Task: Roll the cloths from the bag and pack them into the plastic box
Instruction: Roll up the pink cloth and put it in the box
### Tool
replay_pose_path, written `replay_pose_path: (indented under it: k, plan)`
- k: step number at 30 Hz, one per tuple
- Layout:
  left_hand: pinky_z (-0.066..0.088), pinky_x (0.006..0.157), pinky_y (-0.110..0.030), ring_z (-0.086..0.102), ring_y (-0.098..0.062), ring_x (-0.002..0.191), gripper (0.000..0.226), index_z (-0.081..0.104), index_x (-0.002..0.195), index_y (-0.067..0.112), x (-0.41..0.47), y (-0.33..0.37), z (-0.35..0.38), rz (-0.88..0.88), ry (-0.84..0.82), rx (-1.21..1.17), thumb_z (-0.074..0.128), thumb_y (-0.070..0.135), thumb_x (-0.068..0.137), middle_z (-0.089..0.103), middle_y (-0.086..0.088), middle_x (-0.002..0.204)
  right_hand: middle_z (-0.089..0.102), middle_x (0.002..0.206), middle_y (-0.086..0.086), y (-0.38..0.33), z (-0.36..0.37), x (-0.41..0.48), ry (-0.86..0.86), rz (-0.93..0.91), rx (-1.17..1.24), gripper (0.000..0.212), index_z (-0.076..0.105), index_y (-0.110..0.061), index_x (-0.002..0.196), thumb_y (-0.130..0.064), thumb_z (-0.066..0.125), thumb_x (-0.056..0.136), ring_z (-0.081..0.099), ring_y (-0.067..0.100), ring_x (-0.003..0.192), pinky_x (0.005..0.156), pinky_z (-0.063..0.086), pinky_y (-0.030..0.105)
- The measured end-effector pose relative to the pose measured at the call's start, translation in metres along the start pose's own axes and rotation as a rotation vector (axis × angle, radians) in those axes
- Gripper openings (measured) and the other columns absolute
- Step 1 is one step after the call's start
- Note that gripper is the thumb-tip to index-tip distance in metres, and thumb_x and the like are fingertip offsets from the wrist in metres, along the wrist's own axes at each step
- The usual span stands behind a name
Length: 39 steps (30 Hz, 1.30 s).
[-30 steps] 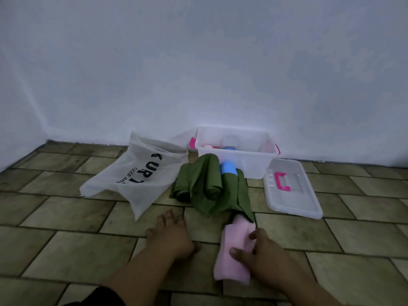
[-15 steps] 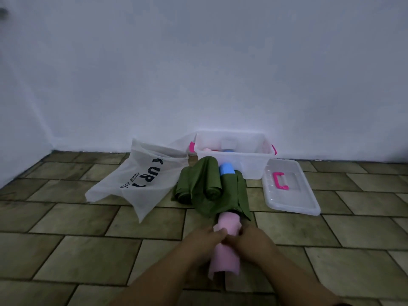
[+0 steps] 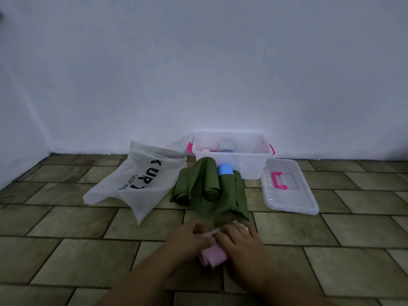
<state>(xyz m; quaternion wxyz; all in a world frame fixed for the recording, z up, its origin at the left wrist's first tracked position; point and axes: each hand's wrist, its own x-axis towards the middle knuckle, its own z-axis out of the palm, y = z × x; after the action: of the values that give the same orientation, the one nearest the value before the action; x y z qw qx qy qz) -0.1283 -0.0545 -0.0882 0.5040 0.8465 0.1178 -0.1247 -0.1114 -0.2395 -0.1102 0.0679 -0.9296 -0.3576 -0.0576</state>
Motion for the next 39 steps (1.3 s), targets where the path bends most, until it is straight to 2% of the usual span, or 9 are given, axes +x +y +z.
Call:
replay_pose_path:
  k: [3, 8, 12, 17, 22, 27, 32, 35, 39]
  plan:
    - [0.045, 0.083, -0.019, 0.052, -0.007, 0.104, 0.058, 0.048, 0.131, 0.025, 0.002, -0.008, 0.008, 0.066, -0.047, 0.210, 0.072, 0.033, 0.078, 0.055, 0.007, 0.123, 0.020, 0.153, -0.010, 0.008, 0.003, -0.013, -0.099, 0.099, 0.170, 0.073, 0.030, -0.041, 0.141, -0.049, 0.047, 0.070, 0.012, 0.012, 0.144, 0.119, 0.010, 0.040]
    - [0.044, 0.084, -0.020, 0.049, -0.006, 0.107, 0.069, 0.043, 0.136, 0.030, 0.008, -0.014, 0.019, 0.119, -0.040, 0.266, 0.073, 0.038, 0.075, 0.051, 0.009, 0.127, 0.028, 0.148, -0.013, 0.015, -0.013, -0.023, 0.082, 0.349, 0.415, 0.072, 0.038, -0.040, 0.135, -0.045, 0.064, 0.068, 0.030, 0.004, 0.130, 0.111, 0.030, 0.028]
    - [0.048, 0.088, -0.025, 0.053, -0.006, 0.103, 0.036, 0.056, 0.124, 0.036, 0.021, -0.010, 0.016, 0.171, -0.050, 0.240, 0.059, 0.035, 0.088, 0.055, 0.007, 0.125, 0.014, 0.155, -0.010, 0.002, -0.017, -0.014, -0.062, 0.375, 0.292, 0.097, 0.024, -0.048, 0.137, -0.078, 0.054, 0.050, 0.017, 0.014, 0.141, 0.115, 0.017, 0.048]
    - [0.035, 0.101, -0.030, 0.040, -0.017, 0.122, 0.034, 0.057, 0.124, 0.045, 0.045, -0.022, 0.004, 0.337, -0.052, 0.699, 0.048, 0.033, 0.093, 0.042, 0.002, 0.140, 0.003, 0.159, 0.004, -0.017, 0.003, 0.003, -0.184, 0.413, 0.096, 0.124, 0.010, -0.046, 0.140, -0.099, 0.037, 0.031, 0.004, 0.030, 0.144, 0.109, 0.001, 0.062]
    - [0.033, 0.101, -0.035, 0.034, -0.023, 0.124, 0.035, 0.050, 0.124, 0.056, 0.053, -0.033, -0.003, 0.355, -0.030, 0.867, 0.043, 0.047, 0.091, 0.034, 0.003, 0.145, 0.029, 0.146, 0.008, -0.016, 0.014, 0.013, -0.103, 0.385, 0.094, 0.097, 0.029, -0.042, 0.132, -0.079, 0.046, 0.044, 0.030, 0.033, 0.128, 0.103, 0.026, 0.050]
    - [0.025, 0.111, -0.047, 0.027, -0.028, 0.136, 0.040, 0.030, 0.130, 0.067, 0.060, -0.043, -0.019, 0.250, 0.061, 0.942, 0.034, 0.055, 0.092, 0.022, -0.001, 0.152, 0.036, 0.141, 0.002, 0.005, 0.013, -0.001, 0.033, 0.351, 0.099, 0.081, 0.042, -0.044, 0.129, -0.082, 0.044, 0.057, 0.033, 0.027, 0.126, 0.103, 0.031, 0.039]
    - [0.029, 0.110, -0.047, 0.029, -0.029, 0.135, 0.039, 0.033, 0.130, 0.066, 0.062, -0.042, -0.019, 0.231, 0.061, 0.934, 0.035, 0.052, 0.094, 0.021, -0.002, 0.153, 0.033, 0.142, -0.001, 0.007, 0.016, -0.016, 0.034, 0.340, 0.110, 0.077, 0.046, -0.044, 0.124, -0.083, 0.046, 0.058, 0.031, 0.024, 0.125, 0.101, 0.038, 0.036]
    - [0.030, 0.109, -0.048, 0.034, -0.029, 0.131, 0.039, 0.036, 0.133, 0.060, 0.056, -0.039, -0.015, 0.240, 0.078, 0.954, 0.032, 0.047, 0.096, 0.025, -0.005, 0.151, 0.033, 0.142, -0.001, 0.005, 0.014, -0.016, 0.045, 0.344, 0.121, 0.075, 0.048, -0.042, 0.124, -0.082, 0.046, 0.060, 0.031, 0.024, 0.124, 0.099, 0.040, 0.036]
    - [0.043, 0.097, -0.039, 0.050, -0.025, 0.116, 0.042, 0.057, 0.128, 0.030, 0.035, -0.033, 0.009, 0.448, 0.338, 0.778, 0.038, 0.033, 0.091, 0.050, -0.005, 0.133, 0.038, 0.139, 0.003, 0.005, 0.015, -0.013, 0.057, 0.342, 0.124, 0.074, 0.052, -0.041, 0.122, -0.079, 0.050, 0.059, 0.035, 0.028, 0.122, 0.097, 0.041, 0.037]
